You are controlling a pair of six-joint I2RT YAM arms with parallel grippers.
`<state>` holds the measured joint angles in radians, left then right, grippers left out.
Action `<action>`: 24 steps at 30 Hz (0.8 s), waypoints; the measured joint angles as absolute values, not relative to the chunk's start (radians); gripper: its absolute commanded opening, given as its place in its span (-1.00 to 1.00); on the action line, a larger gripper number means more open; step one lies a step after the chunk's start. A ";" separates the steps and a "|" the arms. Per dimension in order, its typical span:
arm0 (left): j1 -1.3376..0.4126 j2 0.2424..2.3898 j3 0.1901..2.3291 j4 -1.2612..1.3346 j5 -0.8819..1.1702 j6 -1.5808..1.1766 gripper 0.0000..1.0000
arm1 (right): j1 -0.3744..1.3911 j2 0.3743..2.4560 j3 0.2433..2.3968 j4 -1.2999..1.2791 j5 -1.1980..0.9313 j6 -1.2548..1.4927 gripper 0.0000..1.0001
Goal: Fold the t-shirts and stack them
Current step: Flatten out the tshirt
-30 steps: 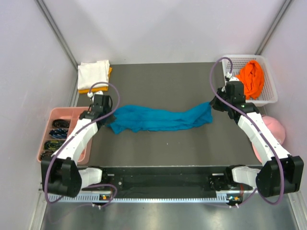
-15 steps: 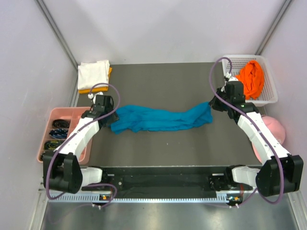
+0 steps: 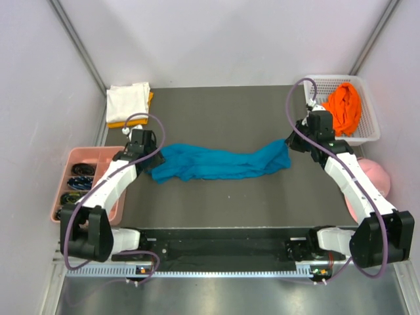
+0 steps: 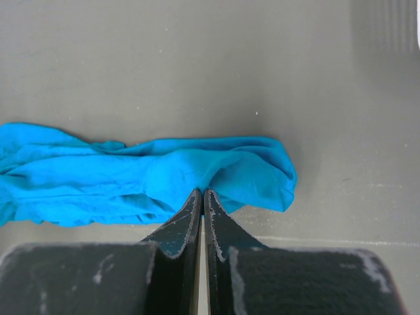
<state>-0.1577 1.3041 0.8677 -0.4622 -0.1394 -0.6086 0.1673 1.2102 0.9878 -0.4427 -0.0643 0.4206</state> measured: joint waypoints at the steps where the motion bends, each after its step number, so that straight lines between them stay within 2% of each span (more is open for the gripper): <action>1: -0.158 1.289 0.855 -0.461 -0.134 -0.612 -0.03 | 0.167 1.213 0.988 -0.441 -0.066 0.421 -1.00; 10: -0.158 1.072 0.631 -0.463 -0.089 -0.690 -0.02 | 0.167 1.234 0.988 -0.434 -0.081 0.423 -1.00; 15: -0.158 1.079 0.533 -0.444 -0.064 -0.731 -0.04 | 0.167 1.234 0.988 -0.434 -0.085 0.423 -1.00; 24: -0.158 1.092 0.546 -0.436 -0.052 -0.735 -0.02 | 0.167 1.234 0.988 -0.434 -0.084 0.423 -1.00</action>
